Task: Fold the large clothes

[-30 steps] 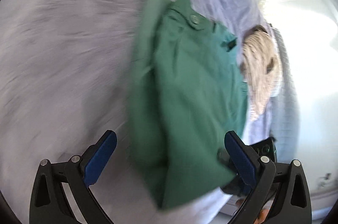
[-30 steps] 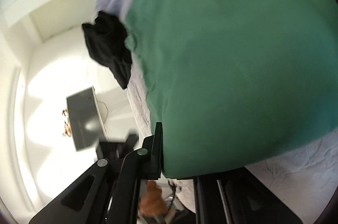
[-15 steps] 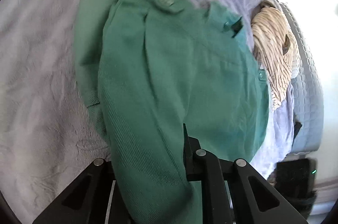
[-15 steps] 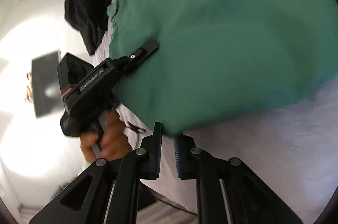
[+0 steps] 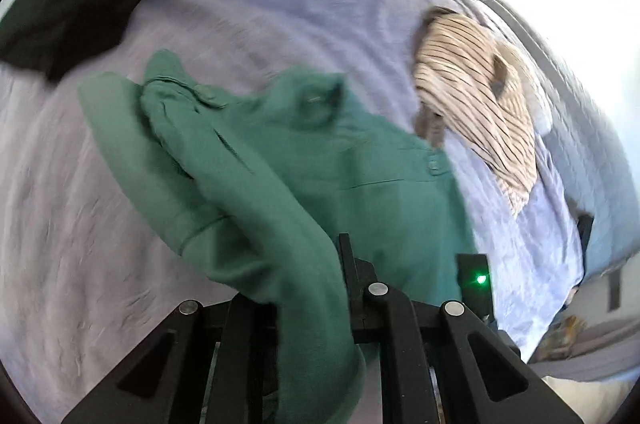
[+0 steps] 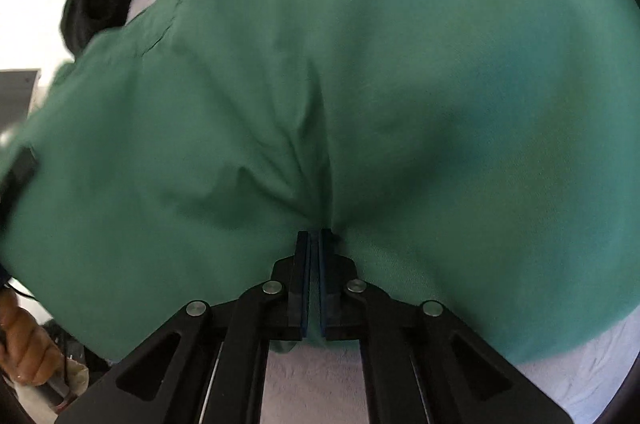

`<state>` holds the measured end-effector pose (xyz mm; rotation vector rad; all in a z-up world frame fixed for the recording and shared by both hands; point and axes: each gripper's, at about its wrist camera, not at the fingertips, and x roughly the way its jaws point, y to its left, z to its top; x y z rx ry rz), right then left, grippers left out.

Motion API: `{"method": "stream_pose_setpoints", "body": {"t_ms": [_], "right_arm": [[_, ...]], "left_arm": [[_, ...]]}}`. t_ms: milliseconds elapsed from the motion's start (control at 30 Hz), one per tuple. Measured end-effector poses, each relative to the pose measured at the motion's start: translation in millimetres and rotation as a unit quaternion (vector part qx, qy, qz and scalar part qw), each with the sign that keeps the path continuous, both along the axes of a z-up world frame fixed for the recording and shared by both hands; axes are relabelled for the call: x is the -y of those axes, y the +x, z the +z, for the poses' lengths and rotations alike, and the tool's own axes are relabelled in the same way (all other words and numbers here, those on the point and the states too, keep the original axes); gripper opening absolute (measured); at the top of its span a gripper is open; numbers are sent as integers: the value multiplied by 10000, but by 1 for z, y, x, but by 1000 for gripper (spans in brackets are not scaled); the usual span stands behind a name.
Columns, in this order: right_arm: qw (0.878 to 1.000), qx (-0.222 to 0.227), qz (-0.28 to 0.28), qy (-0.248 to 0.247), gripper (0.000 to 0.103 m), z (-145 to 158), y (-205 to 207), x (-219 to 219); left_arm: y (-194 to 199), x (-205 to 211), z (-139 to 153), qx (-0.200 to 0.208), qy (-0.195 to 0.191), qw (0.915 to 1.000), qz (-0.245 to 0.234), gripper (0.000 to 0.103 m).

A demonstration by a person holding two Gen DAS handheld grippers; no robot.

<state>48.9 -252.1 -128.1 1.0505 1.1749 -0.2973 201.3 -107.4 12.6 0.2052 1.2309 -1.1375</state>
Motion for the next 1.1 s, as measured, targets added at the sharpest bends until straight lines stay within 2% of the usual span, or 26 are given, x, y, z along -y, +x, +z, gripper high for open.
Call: {"method": "stream_pose_setpoints", "body": {"t_ms": [100, 233, 367, 433, 500, 533, 567, 600, 633, 667, 733, 767, 800, 833, 867, 900, 967, 1033, 1100], "right_arm": [[9981, 511, 33, 340, 2, 20, -22, 14], [9947, 896, -438, 236, 5, 42, -81, 57], [9891, 892, -1155, 208, 10, 33, -148, 116], [9849, 890, -1412, 460, 10, 17, -169, 135], [9794, 938, -1618, 763, 10, 3, -178, 147], [9754, 1024, -1718, 930, 10, -2, -185, 151], [9713, 1121, -1808, 1064, 10, -6, -191, 154], [9688, 1186, -1858, 1130, 10, -8, -195, 155], [9667, 1245, -1899, 1179, 10, -9, -197, 158], [9655, 1275, -1919, 1215, 11, -10, -200, 160], [9568, 1502, -2057, 1405, 11, -8, -206, 168], [9503, 1698, -2159, 1464, 17, -6, -211, 174], [9450, 1867, -2240, 1479, 26, -2, -206, 173], [9390, 2050, -2318, 1497, 57, 2, -203, 177], [9322, 2253, -2390, 1522, 79, 6, -202, 182], [9224, 2553, -2409, 1611, 79, 8, -197, 188], [9185, 2701, -2258, 1802, 79, 10, -186, 197], [9302, 2550, -1976, 1750, 79, 10, -169, 203], [9449, 2350, -1643, 1577, 77, 12, -140, 204]], "left_arm": [[-37, 38, 25, 341, -76, 9989, -322, 15], [-100, 106, 32, 909, 35, 9925, -821, 16], [-156, 167, 0, 977, 290, 9869, -1248, 16], [-178, 190, -31, 951, 650, 9840, -1358, 16], [-189, 195, -53, 957, 989, 9803, -1414, 17], [-191, 194, -59, 967, 1065, 9797, -1397, 28], [-192, 193, -60, 877, 1015, 9814, -1370, 48], [-192, 189, -54, 736, 841, 9849, -1321, 58], [-191, 184, -49, 677, 695, 9868, -1294, 74], [-192, 183, -40, 640, 513, 9882, -1290, 81], [-190, 175, -21, 583, 258, 9875, -1439, 81], [-186, 170, -11, 620, 154, 9873, -1456, 81], [-182, 164, -2, 705, 43, 9879, -1380, 81], [-169, 151, 9, 832, -88, 9895, -1182, 81], [-159, 143, 13, 896, -113, 9908, -1012, 81], [-146, 134, 15, 969, -91, 9922, -780, 81], [-114, 113, 8, 1126, 132, 9934, -188, 81], [-81, 91, -13, 1176, 588, 9904, 425, 81], [-59, 70, -36, 1058, 946, 9859, 882, 81]]}}
